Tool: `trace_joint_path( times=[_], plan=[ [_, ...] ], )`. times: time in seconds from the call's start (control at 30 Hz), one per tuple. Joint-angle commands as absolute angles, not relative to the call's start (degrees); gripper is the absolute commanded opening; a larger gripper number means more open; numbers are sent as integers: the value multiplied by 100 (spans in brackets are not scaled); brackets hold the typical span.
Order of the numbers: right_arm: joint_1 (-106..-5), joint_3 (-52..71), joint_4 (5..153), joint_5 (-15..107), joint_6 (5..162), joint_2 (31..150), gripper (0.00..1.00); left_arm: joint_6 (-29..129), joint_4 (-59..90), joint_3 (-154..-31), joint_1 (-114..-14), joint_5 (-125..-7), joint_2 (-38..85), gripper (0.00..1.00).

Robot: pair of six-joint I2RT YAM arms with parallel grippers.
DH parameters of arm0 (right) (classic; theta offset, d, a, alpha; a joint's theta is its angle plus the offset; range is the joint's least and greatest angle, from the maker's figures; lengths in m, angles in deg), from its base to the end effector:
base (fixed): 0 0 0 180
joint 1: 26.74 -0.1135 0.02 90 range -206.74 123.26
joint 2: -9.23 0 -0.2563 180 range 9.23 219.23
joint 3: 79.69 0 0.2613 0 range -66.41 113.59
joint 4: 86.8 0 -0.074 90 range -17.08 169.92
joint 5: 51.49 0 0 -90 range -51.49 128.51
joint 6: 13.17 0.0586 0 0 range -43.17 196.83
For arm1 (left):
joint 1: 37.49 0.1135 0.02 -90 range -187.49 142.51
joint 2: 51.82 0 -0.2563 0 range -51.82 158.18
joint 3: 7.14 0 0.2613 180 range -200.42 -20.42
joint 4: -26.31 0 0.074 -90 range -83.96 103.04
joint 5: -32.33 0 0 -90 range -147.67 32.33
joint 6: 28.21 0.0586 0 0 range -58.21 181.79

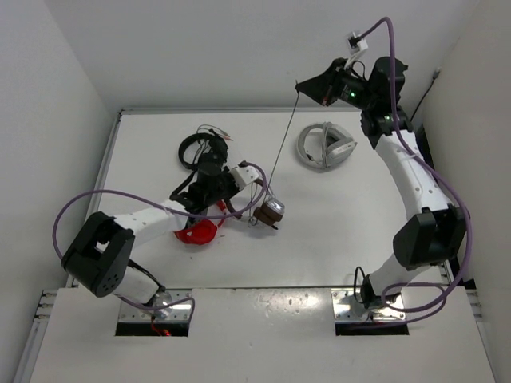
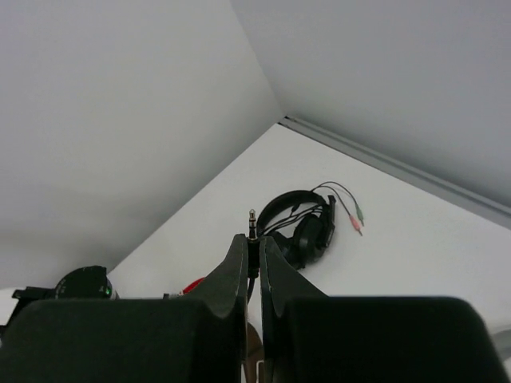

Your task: Wrap the headphones

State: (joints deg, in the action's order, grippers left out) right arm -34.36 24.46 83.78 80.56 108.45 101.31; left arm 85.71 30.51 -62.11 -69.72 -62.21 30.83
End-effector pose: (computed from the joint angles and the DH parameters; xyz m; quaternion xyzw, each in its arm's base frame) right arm 0.3935 0.0922 0.4297 -0.1198 0.6845 0.4601 0.5527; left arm 0.2852 -0.1853 0.1936 0.4124 0.7270 -0.0727 0.5442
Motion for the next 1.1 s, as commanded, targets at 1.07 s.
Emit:
trace_joint_path(
  times=[1.07],
  plan=[
    [-2983,2966,9064,8712,13159,11840,0,10223,5602,-5329,-7133,-6604,2183,0]
  ],
)
